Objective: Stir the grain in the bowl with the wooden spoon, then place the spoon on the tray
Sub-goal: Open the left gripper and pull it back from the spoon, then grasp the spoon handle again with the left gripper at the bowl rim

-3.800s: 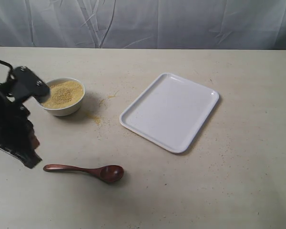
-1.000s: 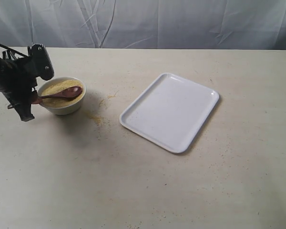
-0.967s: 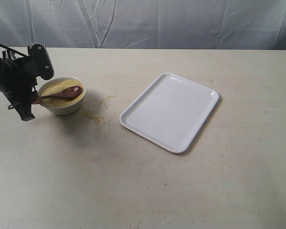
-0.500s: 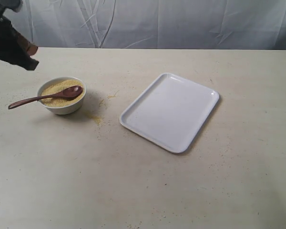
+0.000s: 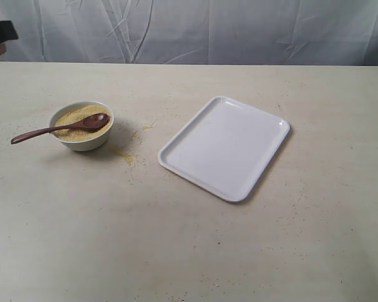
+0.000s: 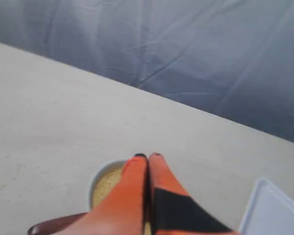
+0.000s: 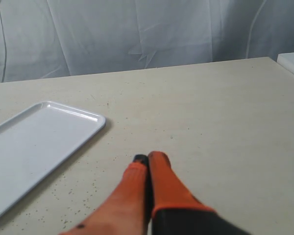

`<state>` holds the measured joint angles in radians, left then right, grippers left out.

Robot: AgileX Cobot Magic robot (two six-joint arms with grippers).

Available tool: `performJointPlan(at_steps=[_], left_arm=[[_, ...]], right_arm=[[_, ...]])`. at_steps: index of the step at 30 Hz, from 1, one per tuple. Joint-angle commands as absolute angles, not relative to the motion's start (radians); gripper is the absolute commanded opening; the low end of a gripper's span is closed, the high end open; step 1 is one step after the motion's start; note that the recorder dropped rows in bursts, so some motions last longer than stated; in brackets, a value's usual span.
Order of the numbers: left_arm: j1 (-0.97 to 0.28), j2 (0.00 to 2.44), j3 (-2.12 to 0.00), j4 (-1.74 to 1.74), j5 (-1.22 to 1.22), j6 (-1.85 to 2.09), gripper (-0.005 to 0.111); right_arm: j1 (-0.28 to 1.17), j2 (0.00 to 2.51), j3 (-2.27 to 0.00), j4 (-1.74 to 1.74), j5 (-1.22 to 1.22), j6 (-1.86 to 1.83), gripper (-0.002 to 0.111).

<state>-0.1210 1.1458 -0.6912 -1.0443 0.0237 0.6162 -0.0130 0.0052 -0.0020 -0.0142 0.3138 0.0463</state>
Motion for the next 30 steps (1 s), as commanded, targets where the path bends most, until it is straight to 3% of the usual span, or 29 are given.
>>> performJointPlan(at_steps=[1,10,14,21,25,30], left_arm=[[-0.122,1.091,-0.522,-1.199,-0.153,0.567,0.000],[-0.129,1.196,-0.365,-1.145,-0.114,0.081,0.002],[-0.217,1.252,-0.365,-1.145,-0.177,-0.078,0.014],[-0.440,1.391,-0.365,-0.985,-0.413,-0.369,0.045],[-0.448,1.494,-0.365,-0.715,-0.565,-0.735,0.058],[-0.380,1.659,-0.365,-0.487,-0.700,-1.021,0.061]], right_arm=[[-0.010,0.000,0.000,-0.013,0.304,0.045,0.000],[-0.010,0.000,0.000,-0.013,0.304,0.045,0.000],[-0.010,0.000,0.000,-0.013,0.304,0.045,0.000],[-0.010,0.000,0.000,-0.013,0.304,0.045,0.000],[-0.010,0.000,0.000,-0.013,0.304,0.045,0.000],[-0.010,0.000,0.000,-0.013,0.304,0.045,0.000]])
